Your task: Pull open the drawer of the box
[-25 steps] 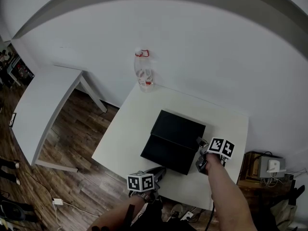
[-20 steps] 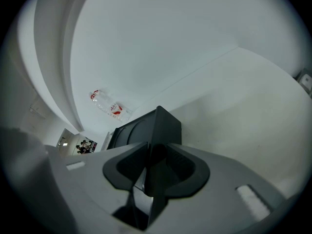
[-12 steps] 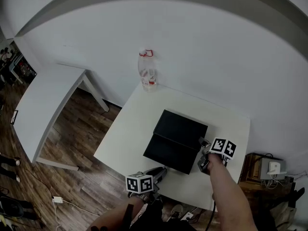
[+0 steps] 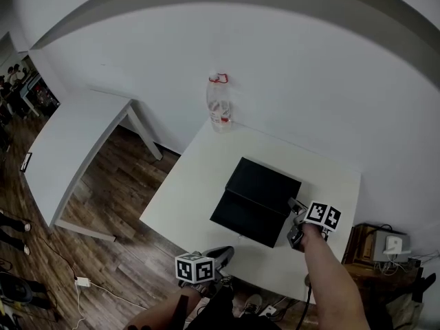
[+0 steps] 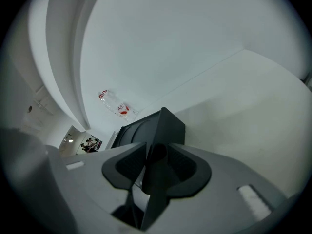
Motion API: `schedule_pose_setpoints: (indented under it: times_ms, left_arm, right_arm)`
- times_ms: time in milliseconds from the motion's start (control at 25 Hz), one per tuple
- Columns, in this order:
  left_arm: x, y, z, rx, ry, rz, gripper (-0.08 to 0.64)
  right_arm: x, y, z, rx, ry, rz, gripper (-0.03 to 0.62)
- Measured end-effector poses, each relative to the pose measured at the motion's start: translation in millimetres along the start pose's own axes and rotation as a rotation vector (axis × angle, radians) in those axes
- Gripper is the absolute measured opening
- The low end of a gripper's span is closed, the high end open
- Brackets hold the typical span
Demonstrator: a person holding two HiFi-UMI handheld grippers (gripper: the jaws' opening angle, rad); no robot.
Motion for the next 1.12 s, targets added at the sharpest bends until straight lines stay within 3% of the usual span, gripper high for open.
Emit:
schedule_pose_setpoints:
  times_ms: [200, 360, 480, 760, 960, 1120]
  left_arm:
    - [-16.0, 10.6, -12.2, -0.012, 0.030, -0.008, 0.000]
    - [-28.1, 20.4, -29.9, -0.014, 0.065, -0.012, 0.000]
    - [-37.3, 29.4, -45.8, -0.019, 0.097, -0.017, 0.000]
    - [-58.0, 53.7, -84.8, -0.054, 0.162, -0.023, 0.000]
    - [-76.9, 66.3, -124.1, -0.116, 0.266, -0.036, 0.000]
    - [-94.1, 73.9, -151.3, -0.121, 0.333, -0.052, 0.000]
  right_arm:
    - [-19.7, -1.4, -1.6, -0.014, 0.000, -0.027, 0.139]
    - [-46.6, -4.1, 0.2, -0.051, -0.059, -0.033, 0.105]
    - [-72.6, -0.5, 10.5, -0.089, -0.164, -0.012, 0.002]
    - [-148.4, 30.5, 27.1, -0.048, -0.405, 0.045, 0.003]
    - [-212.4, 60.9, 35.8, 0.020, -0.536, 0.087, 0.003]
    - [-264.2, 83.0, 50.8, 0.034, -0.645, 0.096, 0.003]
Point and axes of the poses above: the fingertips, and each gripper's own axes: x forward along the fingers, z to its left, y out of its underside, the point moved 6 cm from there along -x, backward along the fingers, and after that the axes turned 14 degrees about -z, right-handed, at the moved point
